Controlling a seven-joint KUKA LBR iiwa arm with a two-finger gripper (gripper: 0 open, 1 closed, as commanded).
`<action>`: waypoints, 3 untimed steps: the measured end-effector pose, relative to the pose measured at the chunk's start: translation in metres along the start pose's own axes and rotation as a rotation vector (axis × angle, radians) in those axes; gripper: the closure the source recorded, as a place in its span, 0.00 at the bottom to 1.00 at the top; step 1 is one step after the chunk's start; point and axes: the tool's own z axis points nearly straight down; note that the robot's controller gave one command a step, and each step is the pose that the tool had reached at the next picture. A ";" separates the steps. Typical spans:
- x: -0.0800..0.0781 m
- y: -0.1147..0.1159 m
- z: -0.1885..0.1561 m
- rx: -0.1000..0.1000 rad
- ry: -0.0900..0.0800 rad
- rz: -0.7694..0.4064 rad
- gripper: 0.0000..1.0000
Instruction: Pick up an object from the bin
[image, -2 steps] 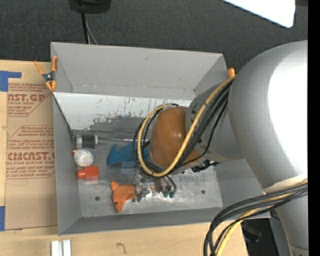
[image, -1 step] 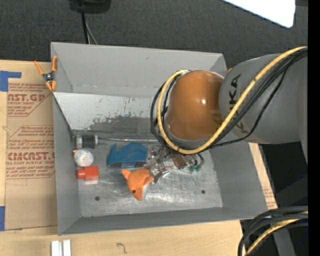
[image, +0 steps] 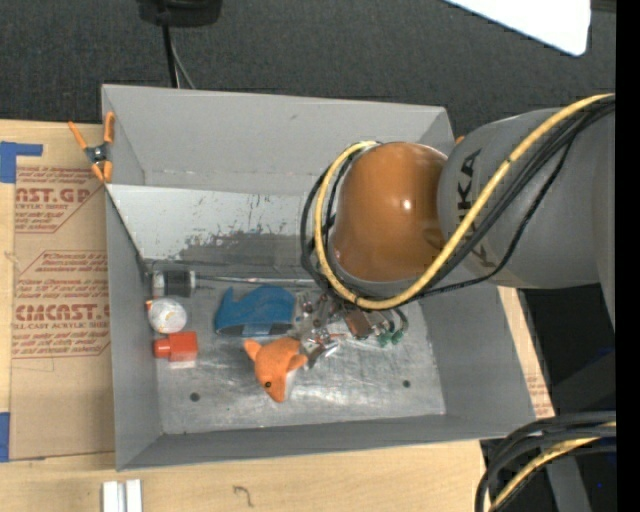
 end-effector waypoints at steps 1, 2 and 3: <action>0.000 0.007 -0.041 -0.001 0.009 -0.041 1.00; -0.009 0.019 -0.133 0.000 -0.002 -0.066 0.00; -0.009 0.019 -0.133 0.000 -0.002 -0.066 0.00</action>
Offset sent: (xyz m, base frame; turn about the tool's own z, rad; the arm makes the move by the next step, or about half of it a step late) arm 0.0016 0.0201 0.1325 -0.0662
